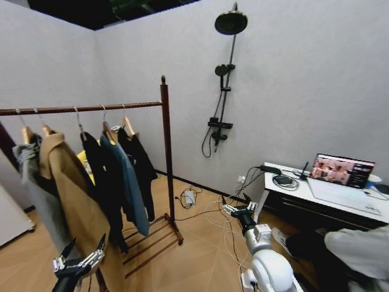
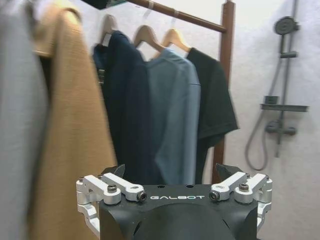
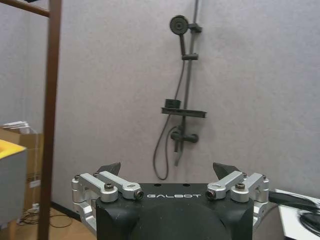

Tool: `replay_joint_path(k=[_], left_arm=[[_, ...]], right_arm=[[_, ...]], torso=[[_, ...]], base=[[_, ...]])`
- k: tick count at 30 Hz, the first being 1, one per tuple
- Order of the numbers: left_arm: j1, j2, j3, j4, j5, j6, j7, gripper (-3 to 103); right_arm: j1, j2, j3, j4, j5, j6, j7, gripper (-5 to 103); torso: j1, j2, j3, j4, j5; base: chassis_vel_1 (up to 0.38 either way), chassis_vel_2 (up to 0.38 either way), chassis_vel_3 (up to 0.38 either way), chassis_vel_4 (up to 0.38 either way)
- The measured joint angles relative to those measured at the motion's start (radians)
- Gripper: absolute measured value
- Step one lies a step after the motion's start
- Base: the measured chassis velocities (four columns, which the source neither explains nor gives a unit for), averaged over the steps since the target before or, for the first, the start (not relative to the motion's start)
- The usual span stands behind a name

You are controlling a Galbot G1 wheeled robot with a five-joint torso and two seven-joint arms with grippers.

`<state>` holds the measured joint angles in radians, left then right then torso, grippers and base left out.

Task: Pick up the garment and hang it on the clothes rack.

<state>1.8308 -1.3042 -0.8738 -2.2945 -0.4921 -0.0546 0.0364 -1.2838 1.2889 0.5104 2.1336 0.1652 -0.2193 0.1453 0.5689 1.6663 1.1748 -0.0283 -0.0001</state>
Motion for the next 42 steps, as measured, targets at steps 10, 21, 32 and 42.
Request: replay_joint_path(k=[10,21,32,42], left_arm=[[0.0,0.0,0.0,0.0,0.0,0.0,0.0,100],[0.0,0.0,0.0,0.0,0.0,0.0,0.0,100],[0.0,0.0,0.0,0.0,0.0,0.0,0.0,100],[0.0,0.0,0.0,0.0,0.0,0.0,0.0,100]], right_arm=[[-0.009,-0.003,0.015,0.0,0.004,0.005,-0.005,100],[-0.006,0.0,0.005,-0.007,0.001,0.005,-0.007,100],[-0.006,0.001,0.004,-0.014,-0.001,0.006,-0.007,100],[-0.007,0.003,0.003,-0.017,-0.003,0.011,-0.008,100]], torso=[[0.0,0.0,0.0,0.0,0.0],[0.0,0.0,0.0,-0.0003,0.0002],[0.0,0.0,0.0,0.0,0.0001],[0.0,0.0,0.0,0.0001,0.0001]], base=[[-0.133,-0.116,-0.121,-0.116],[-0.106,-0.114,-0.121,-0.121],[0.014,-0.027,-0.027,0.014],[0.049,-0.076,-0.074,0.055]])
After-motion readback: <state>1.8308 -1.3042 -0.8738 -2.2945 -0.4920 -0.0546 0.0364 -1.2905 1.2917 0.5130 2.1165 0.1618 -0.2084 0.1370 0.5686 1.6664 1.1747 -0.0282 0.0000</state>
